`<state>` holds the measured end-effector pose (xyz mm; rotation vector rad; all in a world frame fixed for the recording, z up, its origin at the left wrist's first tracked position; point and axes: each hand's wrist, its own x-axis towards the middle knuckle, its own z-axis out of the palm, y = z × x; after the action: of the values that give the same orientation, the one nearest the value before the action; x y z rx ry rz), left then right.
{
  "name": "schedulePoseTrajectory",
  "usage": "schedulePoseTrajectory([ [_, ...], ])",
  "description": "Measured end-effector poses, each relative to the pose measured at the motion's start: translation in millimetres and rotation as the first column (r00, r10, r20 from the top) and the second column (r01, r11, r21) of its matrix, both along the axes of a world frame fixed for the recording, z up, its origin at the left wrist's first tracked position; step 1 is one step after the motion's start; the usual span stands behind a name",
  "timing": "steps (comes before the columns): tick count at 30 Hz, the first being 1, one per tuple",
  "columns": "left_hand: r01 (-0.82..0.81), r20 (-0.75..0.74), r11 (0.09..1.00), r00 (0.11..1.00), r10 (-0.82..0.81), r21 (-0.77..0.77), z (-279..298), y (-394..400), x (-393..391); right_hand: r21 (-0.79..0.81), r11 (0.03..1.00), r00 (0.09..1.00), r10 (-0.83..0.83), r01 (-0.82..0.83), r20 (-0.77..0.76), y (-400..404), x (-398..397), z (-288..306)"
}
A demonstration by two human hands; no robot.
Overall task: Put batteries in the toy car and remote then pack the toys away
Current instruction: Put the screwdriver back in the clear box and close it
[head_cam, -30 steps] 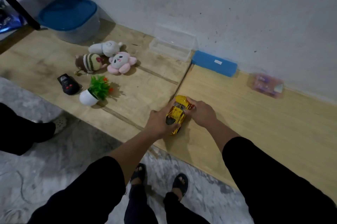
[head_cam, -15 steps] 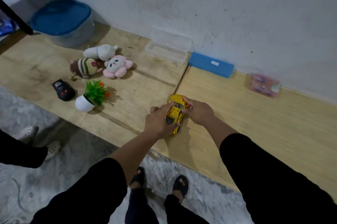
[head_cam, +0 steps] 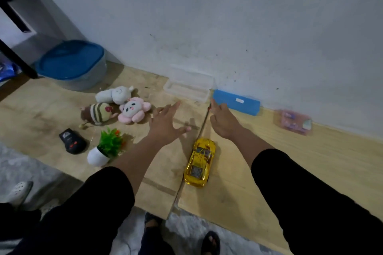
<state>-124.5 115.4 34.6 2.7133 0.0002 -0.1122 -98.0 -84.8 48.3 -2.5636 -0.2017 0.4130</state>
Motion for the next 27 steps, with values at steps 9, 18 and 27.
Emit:
schedulePoseTrajectory([
  [9,0.19,-0.013,0.977,0.982,-0.19,0.101,14.3,58.6,101.1,-0.091,0.995,0.94,0.057,-0.027,0.335,66.3,56.1,-4.4],
  [18,0.463,-0.037,0.858,0.884,-0.467,0.224,-5.5,100.7,191.5,-0.027,0.997,0.882,-0.047,0.067,0.469,127.7,108.4,-31.9],
  [27,0.539,-0.023,0.788,0.829,-0.559,0.297,-51.9,97.4,226.8,-0.057,0.98,0.884,-0.149,0.193,0.443,144.7,139.2,-77.8],
])
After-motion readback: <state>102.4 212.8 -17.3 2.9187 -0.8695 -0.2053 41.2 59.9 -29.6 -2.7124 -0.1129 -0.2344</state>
